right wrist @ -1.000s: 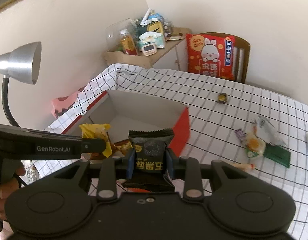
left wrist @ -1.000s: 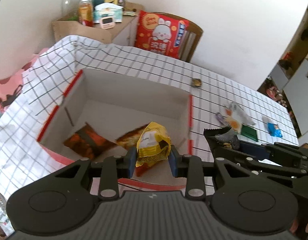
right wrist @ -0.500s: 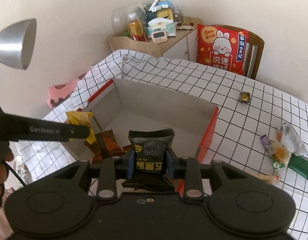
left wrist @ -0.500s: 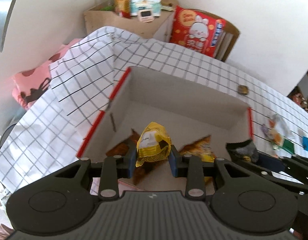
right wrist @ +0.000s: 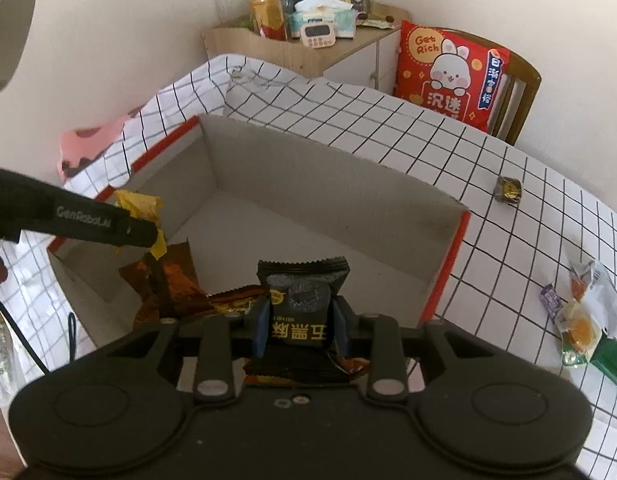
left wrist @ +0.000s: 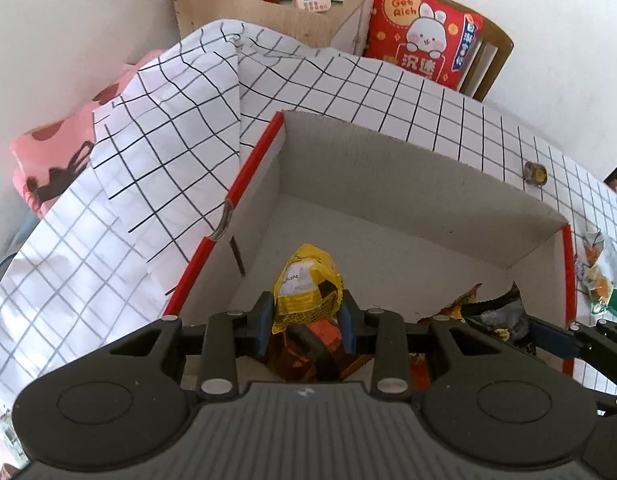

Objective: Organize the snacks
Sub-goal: 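Open both tools to release the packets into the box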

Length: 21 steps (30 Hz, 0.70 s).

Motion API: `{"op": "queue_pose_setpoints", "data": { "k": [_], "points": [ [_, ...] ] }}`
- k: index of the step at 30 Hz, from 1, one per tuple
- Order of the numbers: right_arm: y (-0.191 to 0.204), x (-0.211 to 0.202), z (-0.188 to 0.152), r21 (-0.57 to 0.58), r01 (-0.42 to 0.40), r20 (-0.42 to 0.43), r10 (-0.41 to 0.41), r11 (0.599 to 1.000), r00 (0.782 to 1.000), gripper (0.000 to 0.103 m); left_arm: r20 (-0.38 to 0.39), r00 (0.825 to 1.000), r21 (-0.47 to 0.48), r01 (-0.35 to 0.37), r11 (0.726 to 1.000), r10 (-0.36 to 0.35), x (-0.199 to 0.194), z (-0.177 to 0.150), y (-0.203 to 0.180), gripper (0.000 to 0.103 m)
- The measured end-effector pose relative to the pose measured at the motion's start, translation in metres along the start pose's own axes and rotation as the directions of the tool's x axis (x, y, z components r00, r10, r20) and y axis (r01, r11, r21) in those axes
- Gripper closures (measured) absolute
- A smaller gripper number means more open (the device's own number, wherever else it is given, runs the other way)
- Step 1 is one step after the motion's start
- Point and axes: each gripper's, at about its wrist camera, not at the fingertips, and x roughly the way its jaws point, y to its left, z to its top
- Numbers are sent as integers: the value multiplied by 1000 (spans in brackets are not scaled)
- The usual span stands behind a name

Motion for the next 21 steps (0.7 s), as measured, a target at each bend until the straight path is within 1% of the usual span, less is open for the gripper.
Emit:
{"op": "queue_pose_setpoints", "data": {
  "k": [4, 10, 13, 17, 18, 20, 21],
  "points": [
    [-1, 10, 1, 1, 0, -26, 0, 1000, 1000, 72, -32, 999, 16, -15, 1000, 16, 14, 2, -4, 70],
    [2, 15, 3, -20, 0, -31, -1, 1000, 1000, 70, -76, 997, 38, -18, 999, 20, 28, 3, -11, 70],
    [4, 15, 4, -22, 3, -34, -3, 1000, 999, 69, -88, 996, 41, -26, 999, 30, 33, 3, -12, 69],
    [2, 15, 3, -13, 2, -32, -2, 1000, 999, 68, -84, 996, 39, -28, 999, 31, 34, 3, -12, 68],
    [1, 15, 3, -9, 0, -32, -1, 1000, 999, 66, -81, 996, 38, -26, 999, 29, 33, 3, -12, 68],
    [1, 14, 3, -3, -4, -27, 4, 1000, 1000, 61, -71, 997, 37, -27, 999, 30, 32, 2, -12, 67],
    [0, 13, 3, 0, -7, -21, 7, 1000, 1000, 56, -65, 998, 37, -25, 999, 28, 30, 2, -12, 67]
  ]
}}
